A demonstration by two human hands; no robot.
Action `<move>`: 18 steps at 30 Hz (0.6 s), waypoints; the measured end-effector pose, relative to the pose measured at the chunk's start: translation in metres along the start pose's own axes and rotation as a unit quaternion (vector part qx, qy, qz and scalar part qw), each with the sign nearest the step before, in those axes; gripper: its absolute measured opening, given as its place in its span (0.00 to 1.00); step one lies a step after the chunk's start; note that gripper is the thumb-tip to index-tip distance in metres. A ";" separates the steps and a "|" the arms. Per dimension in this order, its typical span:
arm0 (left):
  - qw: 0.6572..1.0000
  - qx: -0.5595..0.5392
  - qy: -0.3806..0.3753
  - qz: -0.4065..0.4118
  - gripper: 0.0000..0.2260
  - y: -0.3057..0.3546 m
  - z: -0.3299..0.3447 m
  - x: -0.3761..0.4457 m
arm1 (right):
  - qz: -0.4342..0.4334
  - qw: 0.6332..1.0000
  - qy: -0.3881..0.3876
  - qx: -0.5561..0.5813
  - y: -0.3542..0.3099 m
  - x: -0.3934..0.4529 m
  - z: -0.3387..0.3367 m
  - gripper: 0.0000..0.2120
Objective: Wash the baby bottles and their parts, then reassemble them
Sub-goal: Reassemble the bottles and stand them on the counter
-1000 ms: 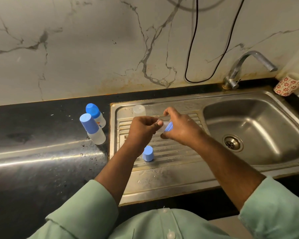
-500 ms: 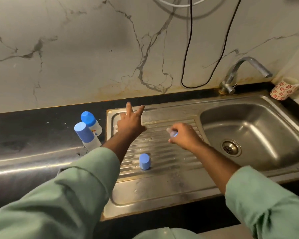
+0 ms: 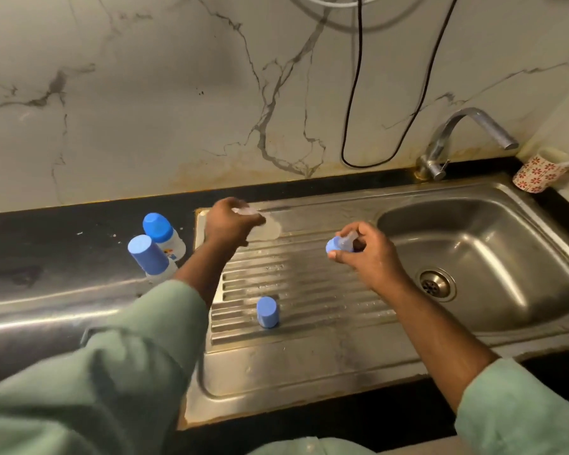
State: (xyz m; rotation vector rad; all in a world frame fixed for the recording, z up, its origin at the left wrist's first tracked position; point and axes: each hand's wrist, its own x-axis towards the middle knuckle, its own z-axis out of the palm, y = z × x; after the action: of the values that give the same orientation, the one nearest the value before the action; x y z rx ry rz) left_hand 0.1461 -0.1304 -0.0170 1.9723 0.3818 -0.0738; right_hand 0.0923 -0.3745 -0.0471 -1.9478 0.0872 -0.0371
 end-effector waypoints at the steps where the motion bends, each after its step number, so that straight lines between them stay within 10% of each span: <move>1: 0.997 -0.067 -0.007 -0.022 0.18 -0.005 -0.003 -0.004 | -0.002 1.000 0.000 0.011 -0.002 0.004 -0.001 0.16; 5: 0.949 -0.262 -0.118 -0.130 0.12 -0.011 -0.018 -0.029 | 0.021 0.980 -0.007 0.199 -0.014 0.013 -0.004 0.21; 9: 0.890 -0.352 -0.182 -0.226 0.28 -0.018 -0.024 -0.046 | -0.047 0.976 -0.090 0.190 -0.026 0.012 -0.002 0.21; 18: 0.917 -0.297 -0.167 -0.207 0.27 -0.022 -0.021 -0.062 | -0.129 0.967 -0.136 0.172 -0.037 0.003 -0.003 0.21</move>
State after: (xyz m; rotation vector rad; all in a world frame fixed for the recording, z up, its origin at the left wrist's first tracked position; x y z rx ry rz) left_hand 0.0781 -0.1183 -0.0133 1.2257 0.5194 -0.5009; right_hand 0.0972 -0.3636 -0.0113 -1.5882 -0.3353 0.0410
